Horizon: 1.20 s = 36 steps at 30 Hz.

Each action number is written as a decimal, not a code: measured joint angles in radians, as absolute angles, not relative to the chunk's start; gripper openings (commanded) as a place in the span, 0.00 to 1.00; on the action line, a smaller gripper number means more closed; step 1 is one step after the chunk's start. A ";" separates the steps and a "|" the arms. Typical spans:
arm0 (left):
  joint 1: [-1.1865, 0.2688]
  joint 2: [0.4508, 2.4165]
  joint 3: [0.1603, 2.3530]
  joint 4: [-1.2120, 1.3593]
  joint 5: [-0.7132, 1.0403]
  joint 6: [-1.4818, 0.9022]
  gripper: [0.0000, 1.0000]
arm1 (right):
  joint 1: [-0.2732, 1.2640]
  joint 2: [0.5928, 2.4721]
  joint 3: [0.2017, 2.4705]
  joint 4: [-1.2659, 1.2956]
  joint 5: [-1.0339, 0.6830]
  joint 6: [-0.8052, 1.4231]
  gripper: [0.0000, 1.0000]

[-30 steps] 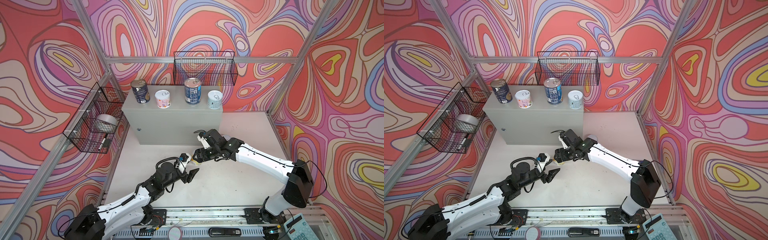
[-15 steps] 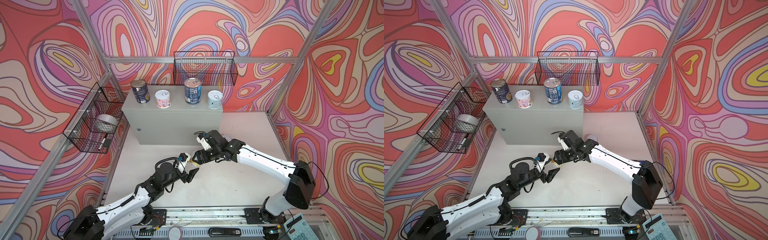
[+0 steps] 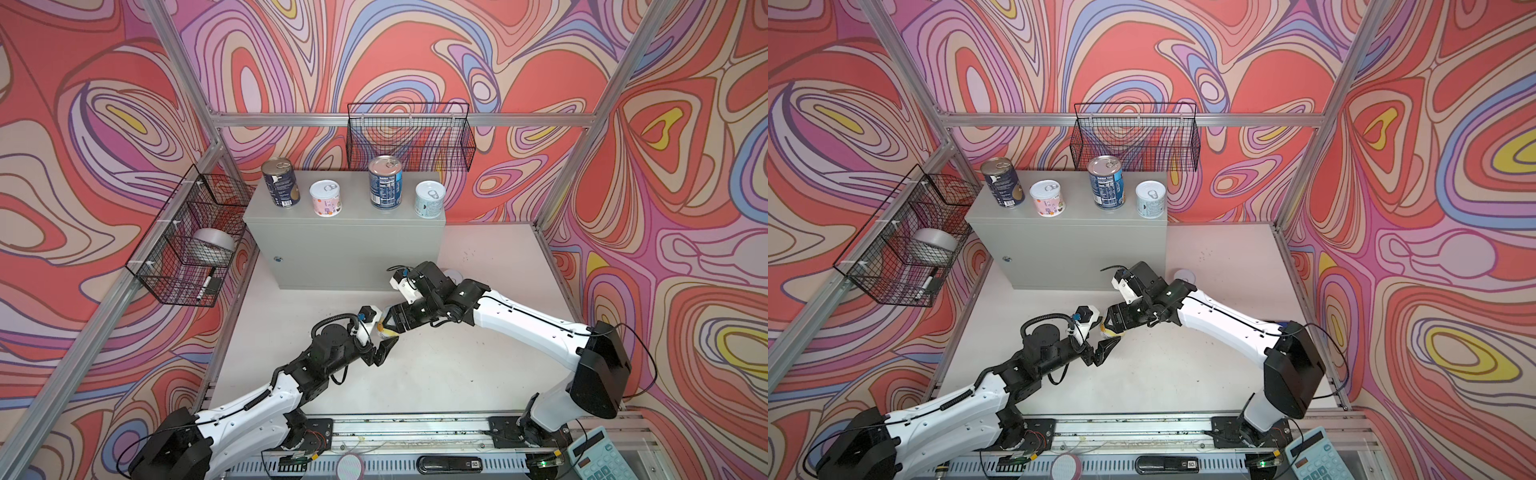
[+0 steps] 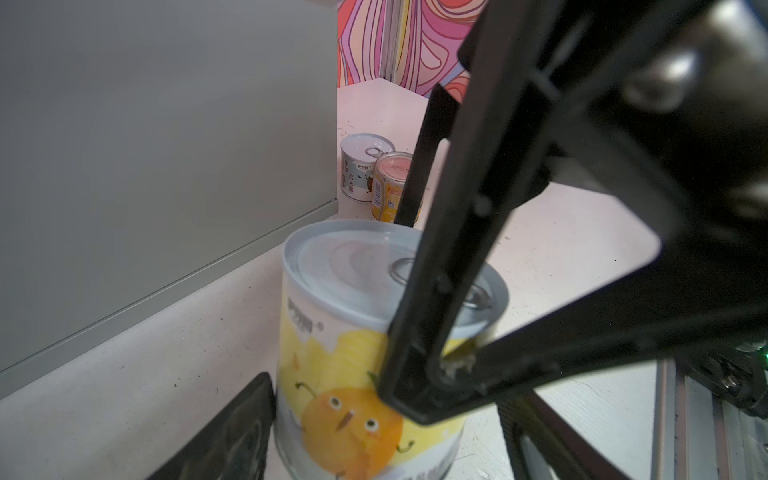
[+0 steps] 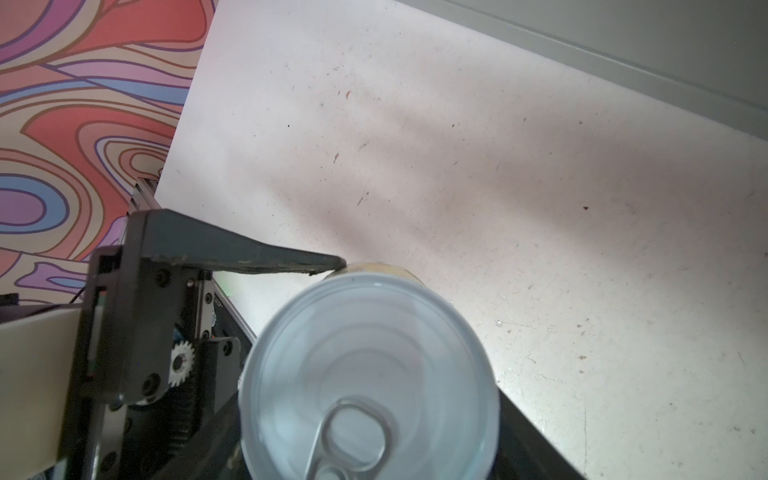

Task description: Place and organize the canned foods onto the counter

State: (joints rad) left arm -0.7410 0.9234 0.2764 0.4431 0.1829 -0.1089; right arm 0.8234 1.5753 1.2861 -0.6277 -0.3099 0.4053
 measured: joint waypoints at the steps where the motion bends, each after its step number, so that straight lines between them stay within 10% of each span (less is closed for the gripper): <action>1: -0.741 0.924 0.276 0.445 0.183 -0.109 0.89 | 0.823 1.573 1.284 -0.627 -0.312 0.403 0.49; 36: -0.741 1.060 0.300 0.501 0.187 -0.117 0.75 | 0.818 1.562 1.280 -0.644 -0.318 0.348 0.48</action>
State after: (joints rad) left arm -0.7414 1.0603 0.2996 0.5014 0.1875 -0.1165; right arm 0.8181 1.5616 1.2804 -0.6441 -0.3176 0.3485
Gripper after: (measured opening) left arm 0.799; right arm 0.763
